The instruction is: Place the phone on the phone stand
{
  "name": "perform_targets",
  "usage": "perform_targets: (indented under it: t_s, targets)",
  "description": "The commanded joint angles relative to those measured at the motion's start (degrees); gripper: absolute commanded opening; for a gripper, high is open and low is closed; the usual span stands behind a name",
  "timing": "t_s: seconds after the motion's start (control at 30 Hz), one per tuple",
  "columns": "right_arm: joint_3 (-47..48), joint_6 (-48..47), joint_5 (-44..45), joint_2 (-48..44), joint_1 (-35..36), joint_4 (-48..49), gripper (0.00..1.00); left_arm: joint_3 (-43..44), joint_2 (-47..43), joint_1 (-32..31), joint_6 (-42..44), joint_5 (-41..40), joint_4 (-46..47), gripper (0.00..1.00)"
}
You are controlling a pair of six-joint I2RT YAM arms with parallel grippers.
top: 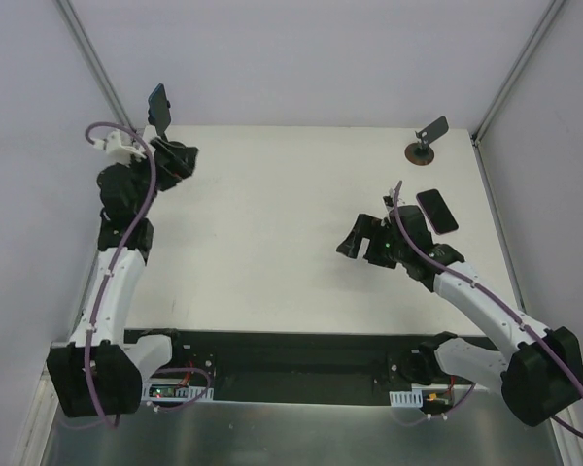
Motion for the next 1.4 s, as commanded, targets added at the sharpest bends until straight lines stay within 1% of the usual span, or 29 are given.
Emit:
perform_targets:
  t_s: [0.0, 0.03, 0.07, 0.13, 0.17, 0.2, 0.23, 0.27, 0.3, 0.37, 0.43, 0.47, 0.53, 0.6, 0.67, 0.7, 0.73, 0.8, 0.87, 0.93, 0.97, 1.03, 1.1, 1.13, 1.2, 1.23, 1.27, 1.33, 1.37]
  targets:
    - [-2.1, 8.24, 5.41, 2.32, -1.66, 10.8, 0.96, -8.36, -3.07, -11.4, -2.22, 1.25, -5.19, 0.97]
    - [-2.54, 9.03, 7.78, 4.33, -2.01, 13.38, 0.96, -7.93, -2.81, -13.52, -1.43, 2.21, -5.1, 0.98]
    - [-1.76, 8.77, 9.37, 5.66, -2.8, 15.49, 0.96, -6.97, -1.07, -17.19, 0.58, 5.88, -5.1, 0.97]
    - [1.05, 9.21, 15.41, 10.38, -4.47, 16.83, 0.96, -2.77, 1.83, -20.12, 2.96, 9.68, -6.32, 0.97]
    - [4.45, 9.3, 16.66, 12.16, -7.17, 16.83, 0.96, -0.92, 5.15, -21.7, 5.41, 12.3, -7.29, 0.97]
    - [6.32, 9.21, 17.46, 13.83, -8.94, 16.92, 0.96, 1.37, 7.1, -23.45, 6.22, 16.94, -10.86, 0.95]
    - [7.99, 9.21, 18.51, 17.15, -10.7, 16.83, 0.96, 5.39, 8.95, -24.25, 6.75, 19.42, -12.9, 0.93]
    - [9.83, 10.6, 18.61, 18.75, -14.81, 16.83, 0.96, 7.0, 11.84, -24.78, 6.4, 21.36, -14.14, 0.92]
    - [12.55, 11.23, 18.44, 20.25, -16.85, 17.18, 0.96, 8.23, 13.0, -25.66, 5.53, 24.25, -14.76, 0.9]
    - [15.55, 11.5, 18.61, 24.81, -21.93, 18.32, 0.95, 10.87, 15.02, -26.63, 3.33, 25.33, -15.03, 0.9]
    - [20.47, 9.92, 18.44, 30.16, -24.59, 21.22, 0.95, 14.29, 15.91, -28.04, 4.9, 27.26, -15.47, 0.9]
    - [22.23, 8.52, 18.09, 32.02, -26.87, 22.27, 0.94, 15.18, 16.52, -28.13, 6.21, 27.45, -16.08, 0.9]
    - [28.01, 2.55, 16.77, 37.54, -28.11, 25.78, 0.94, 16.24, 16.52, -28.13, 7.36, 27.18, -17.66, 0.91]
    - [31.37, 0.34, 15.89, 40.81, -30.75, 29.2, 0.93, 15.19, 16.44, -28.13, 8.59, 28.41, -17.93, 0.9]
    - [34.98, 0.86, 13.87, 45.21, -33.11, 32.19, 0.93, 12.91, 16.17, -28.13, 8.69, 30.07, -18.19, 0.9]
    - [36.21, 0.95, 12.91, 46.7, -33.65, 35.43, 0.91, 12.47, 16.09, -28.13, 8.86, 30.87, -18.19, 0.9]
    - [37.7, 1.21, 11.85, 49.59, -34.18, 36.68, 0.89, 11.42, 15.91, -28.3, 9.3, 31.14, -18.19, 0.89]
    - [42.96, 1.13, 11.14, 52.85, -34.8, 38.62, 0.86, 10.8, 14.95, -28.57, 10.0, 30.18, -18.19, 0.84]
    - [48.57, 0.43, 11.14, 57.51, -35.06, 38.45, 0.82, 10.62, 14.77, -28.57, 10.53, 30.0, -18.19, 0.81]
    - [51.15, 0.95, 11.23, 61.11, -35.15, 38.28, 0.8, 10.36, 14.77, -28.66, 10.79, 29.47, -18.19, 0.75]
    - [54.29, 1.73, 11.14, 62.43, -35.41, 38.1, 0.77, 10.35, 15.03, -28.66, 10.62, 29.47, -18.19, 0.73]
    - [57.38, 1.83, 7.73, 66.2, -35.33, 38.28, 0.74, 10.61, 15.21, -28.66, 10.53, 30.26, -18.19, 0.7]
    - [60.54, 2.18, 7.1, 68.5, -35.33, 37.66, 0.69, 10.88, 14.94, -28.57, 10.88, 29.91, -19.59, 0.67]
    - [60.82, 2.44, 8.05, 69.73, -35.33, 37.66, 0.68, 10.71, 14.33, -28.57, 11.06, 28.95, -19.77, 0.65]
    - [61.09, 2.79, 8.76, 70.53, -35.41, 38.71, 0.61, 10.36, 12.4, -28.57, 12.55, 27.28, -19.78, 0.63]
    - [61.09, 2.62, 8.42, 71.06, -35.59, 39.06, 0.57, 9.83, 11.61, -28.66, 13.07, 24.92, -19.78, 0.63]
    - [61.26, 2.53, 8.07, 71.15, -35.59, 39.42, 0.44, 9.56, 10.12, -28.57, 14.39, 23.68, -19.95, 0.62]
    - [61.62, 0.95, 7.02, 70.97, -35.59, 39.59, 0.32, 8.6, 6.97, -28.48, 16.06, 20.09, -20.04, 0.62]
    - [61.79, 0.43, 6.49, 70.8, -35.59, 39.42, 0.2, 8.25, 5.9, -28.57, 17.63, 16.5, -20.04, 0.63]
